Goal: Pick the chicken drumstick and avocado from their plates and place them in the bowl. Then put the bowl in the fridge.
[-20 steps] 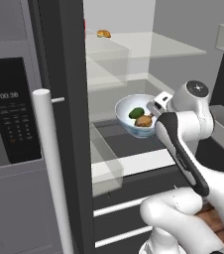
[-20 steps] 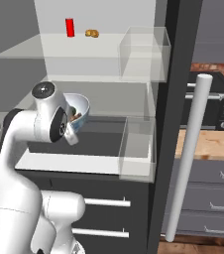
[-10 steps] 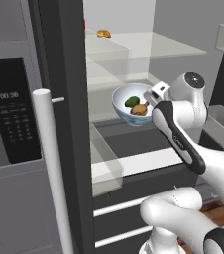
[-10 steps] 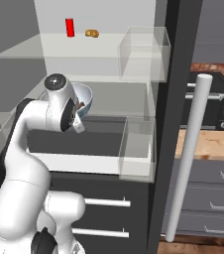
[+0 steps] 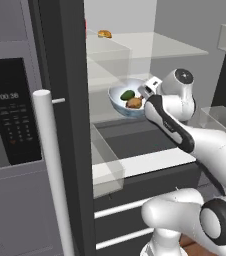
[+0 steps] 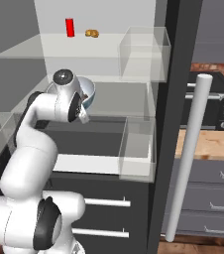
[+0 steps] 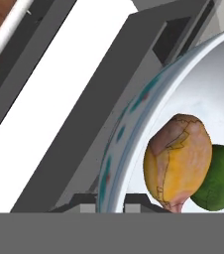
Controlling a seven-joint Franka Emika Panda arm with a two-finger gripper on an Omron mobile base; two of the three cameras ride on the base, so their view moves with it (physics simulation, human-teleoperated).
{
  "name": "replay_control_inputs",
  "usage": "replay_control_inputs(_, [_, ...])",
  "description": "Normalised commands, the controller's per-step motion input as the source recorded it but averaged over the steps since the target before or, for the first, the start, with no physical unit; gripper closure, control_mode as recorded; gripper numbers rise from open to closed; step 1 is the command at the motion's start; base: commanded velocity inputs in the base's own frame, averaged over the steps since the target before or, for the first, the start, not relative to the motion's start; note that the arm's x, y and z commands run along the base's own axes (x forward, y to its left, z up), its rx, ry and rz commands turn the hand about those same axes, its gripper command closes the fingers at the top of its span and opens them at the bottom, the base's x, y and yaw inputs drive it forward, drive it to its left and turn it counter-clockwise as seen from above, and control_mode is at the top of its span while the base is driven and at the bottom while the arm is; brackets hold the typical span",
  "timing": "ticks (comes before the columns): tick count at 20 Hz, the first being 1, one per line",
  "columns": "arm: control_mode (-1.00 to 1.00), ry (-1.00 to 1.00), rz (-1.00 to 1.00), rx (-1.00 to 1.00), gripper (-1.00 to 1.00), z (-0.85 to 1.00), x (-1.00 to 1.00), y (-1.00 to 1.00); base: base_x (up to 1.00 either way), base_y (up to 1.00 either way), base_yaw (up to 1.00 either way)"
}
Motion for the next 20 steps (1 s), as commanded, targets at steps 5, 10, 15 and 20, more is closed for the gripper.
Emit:
replay_control_inputs(5, [-1.0, 0.0, 0.02, -0.07, 1.0, -0.12, 0.55, 0.11, 0.0, 0.0, 0.0])
replay_control_inputs(10, [-1.0, 0.0, 0.07, -0.15, 1.0, -0.2, 0.38, 0.02, 0.0, 0.0, 0.0])
replay_control_inputs(15, [-1.0, 0.0, 0.09, -0.11, 1.0, -0.18, 0.36, 0.0, 0.0, 0.0, 0.0])
replay_control_inputs(20, [-1.0, 0.0, 0.07, -0.03, 1.0, -0.07, 0.4, 0.0, 0.0, 0.0, 0.0])
